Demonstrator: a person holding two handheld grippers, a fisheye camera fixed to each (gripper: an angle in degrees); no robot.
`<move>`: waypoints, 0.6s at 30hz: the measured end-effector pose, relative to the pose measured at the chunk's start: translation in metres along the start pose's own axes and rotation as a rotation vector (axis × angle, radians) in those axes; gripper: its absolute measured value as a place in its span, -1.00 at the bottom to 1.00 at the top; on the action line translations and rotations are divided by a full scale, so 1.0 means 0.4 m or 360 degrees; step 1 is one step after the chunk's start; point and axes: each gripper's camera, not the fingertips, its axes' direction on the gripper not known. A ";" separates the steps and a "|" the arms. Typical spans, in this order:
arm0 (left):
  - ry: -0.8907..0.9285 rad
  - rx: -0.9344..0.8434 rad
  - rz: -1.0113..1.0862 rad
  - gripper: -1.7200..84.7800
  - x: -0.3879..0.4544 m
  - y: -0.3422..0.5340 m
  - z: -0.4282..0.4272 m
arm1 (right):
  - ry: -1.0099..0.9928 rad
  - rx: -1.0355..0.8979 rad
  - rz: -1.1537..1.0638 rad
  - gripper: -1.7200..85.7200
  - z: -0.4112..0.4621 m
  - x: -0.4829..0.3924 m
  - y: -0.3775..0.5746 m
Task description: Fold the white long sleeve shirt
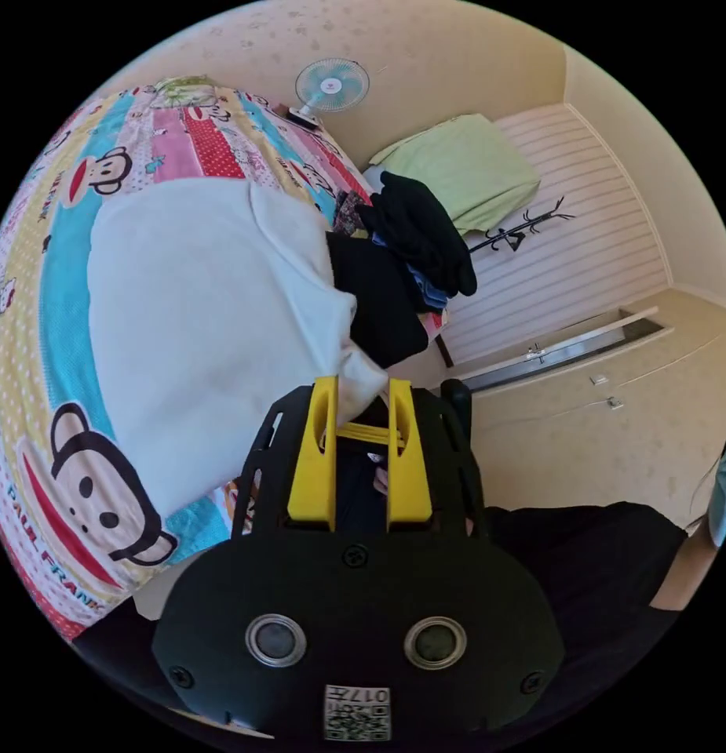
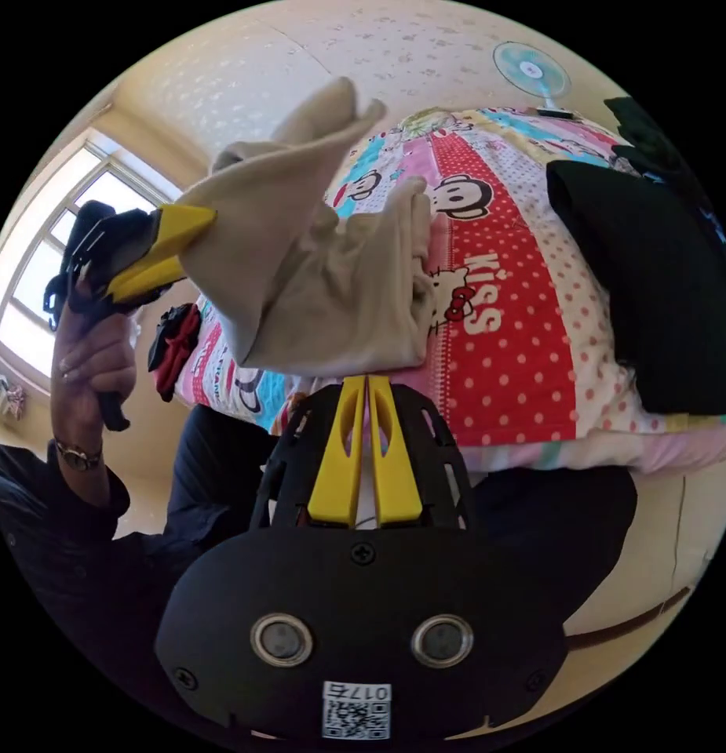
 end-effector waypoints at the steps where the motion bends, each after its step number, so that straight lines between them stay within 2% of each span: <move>1: 0.0039 0.0040 -0.0021 -0.68 -0.010 0.016 0.001 | -0.0069 -0.0020 0.0004 -0.87 -0.020 0.031 0.012; 3: 0.0001 0.0178 -0.0063 -0.66 -0.029 0.049 -0.031 | -0.0167 -0.0036 0.0046 -0.80 -0.051 0.081 0.028; 5: -0.0252 0.0375 -0.0207 -0.59 -0.069 0.102 -0.100 | -0.0297 -0.0033 0.0112 -0.75 -0.079 0.134 0.040; 7: -0.0431 0.0436 -0.0403 -0.52 -0.119 0.133 -0.138 | -0.0519 0.0008 0.0236 -0.67 -0.108 0.207 0.045; 9: -0.0491 0.0424 -0.0576 -0.49 -0.184 0.155 -0.153 | -0.0694 0.0039 0.0328 -0.61 -0.115 0.256 0.039; 12: -0.0325 0.0279 -0.0784 -0.53 -0.292 0.173 -0.106 | -0.0961 0.0014 0.0483 -0.52 -0.087 0.326 0.013; 13: -0.0171 0.0220 -0.0859 -0.58 -0.329 0.179 -0.071 | -0.1066 -0.0004 0.0562 -0.48 -0.068 0.348 0.003; 16: 0.0231 0.0355 -0.1026 -0.74 -0.377 0.221 -0.040 | -0.1392 -0.0004 0.0781 -0.41 -0.016 0.392 -0.008; 18: 0.0395 0.0378 -0.1033 -0.78 -0.379 0.235 -0.045 | -0.1566 -0.0023 0.0902 -0.38 0.020 0.413 -0.007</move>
